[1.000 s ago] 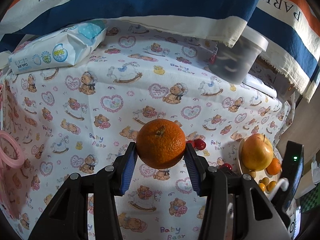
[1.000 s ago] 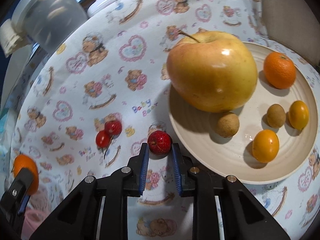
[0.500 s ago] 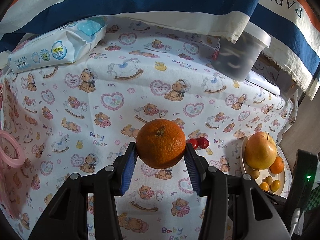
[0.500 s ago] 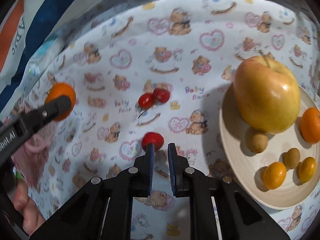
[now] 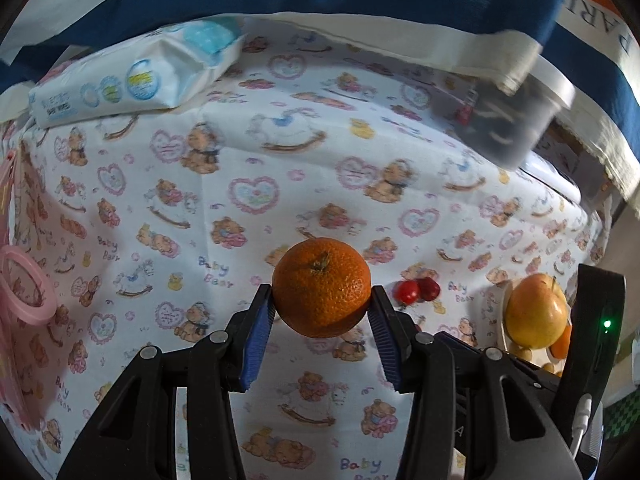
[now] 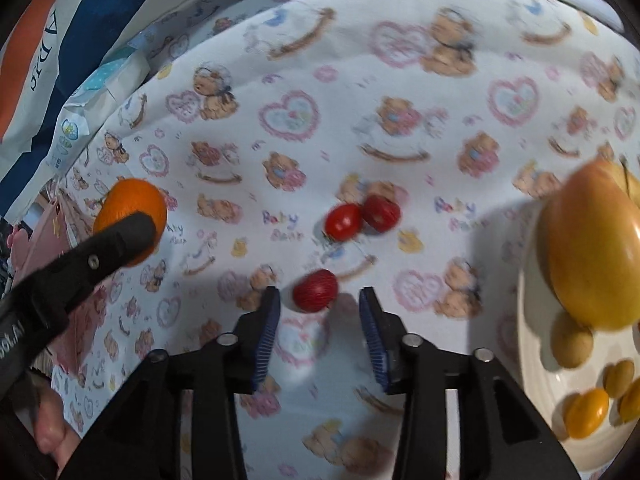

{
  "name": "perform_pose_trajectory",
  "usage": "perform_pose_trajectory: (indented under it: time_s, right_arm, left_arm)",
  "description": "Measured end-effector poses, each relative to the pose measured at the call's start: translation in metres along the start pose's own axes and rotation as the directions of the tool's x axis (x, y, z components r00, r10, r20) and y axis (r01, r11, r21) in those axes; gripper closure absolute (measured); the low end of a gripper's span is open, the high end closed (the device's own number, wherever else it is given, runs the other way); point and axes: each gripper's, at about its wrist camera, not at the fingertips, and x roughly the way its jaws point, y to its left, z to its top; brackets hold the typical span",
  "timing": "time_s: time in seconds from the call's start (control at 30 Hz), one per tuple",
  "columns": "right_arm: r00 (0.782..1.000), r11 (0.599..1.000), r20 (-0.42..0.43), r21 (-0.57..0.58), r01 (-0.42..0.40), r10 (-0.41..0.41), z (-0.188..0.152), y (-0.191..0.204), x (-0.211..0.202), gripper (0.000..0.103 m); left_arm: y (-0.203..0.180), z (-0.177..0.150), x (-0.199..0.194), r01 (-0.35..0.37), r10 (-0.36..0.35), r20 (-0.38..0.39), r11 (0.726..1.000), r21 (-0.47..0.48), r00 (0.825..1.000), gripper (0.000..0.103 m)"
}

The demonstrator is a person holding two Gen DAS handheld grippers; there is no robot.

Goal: Organize fruits

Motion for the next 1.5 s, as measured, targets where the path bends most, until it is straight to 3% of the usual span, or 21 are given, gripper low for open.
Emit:
perform_pose_trajectory:
  time_s: [0.2,0.37,0.47,0.73,1.0,1.17,1.5]
  right_arm:
    - [1.0,0.999,-0.019,0.039,0.017,-0.016,0.007,-0.001,0.015,0.06]
    - [0.999,1.0,-0.028,0.016,0.018,-0.017,0.01,0.01,0.032,0.075]
    - [1.0,1.0,-0.024,0.018,0.019,-0.019,0.007,0.012,0.031,0.075]
    - [0.999,1.0,0.029,-0.027,0.014,-0.014,-0.008,0.008,-0.006,0.075]
    - [0.987,0.998,0.16,-0.051,0.024,-0.016,-0.028,-0.014,-0.072,0.075]
    - [0.969,0.997,0.242,-0.037,0.06,-0.049,-0.038,-0.045,-0.115,0.075]
    - [0.954,0.994,0.28,0.057,0.098,-0.11,-0.058,-0.113,-0.148,0.075]
  left_arm:
    - [0.015,0.004,0.001,-0.015,0.015,0.001,0.999,-0.039,1.0,0.056]
    - [0.017,0.005,0.0,-0.018,0.018,0.002,0.999,-0.045,1.0,0.056]
    - [0.016,0.005,0.0,-0.019,0.019,0.003,0.999,-0.042,1.0,0.056]
    - [0.007,0.004,-0.006,0.007,-0.007,0.023,1.0,-0.013,1.0,0.056]
    - [-0.015,-0.002,-0.012,0.043,-0.044,0.024,0.998,0.056,0.999,0.056]
    - [-0.031,-0.008,-0.016,0.062,-0.066,0.031,0.993,0.103,0.997,0.056]
    - [-0.059,-0.023,-0.015,0.152,-0.15,-0.023,0.975,0.162,0.988,0.056]
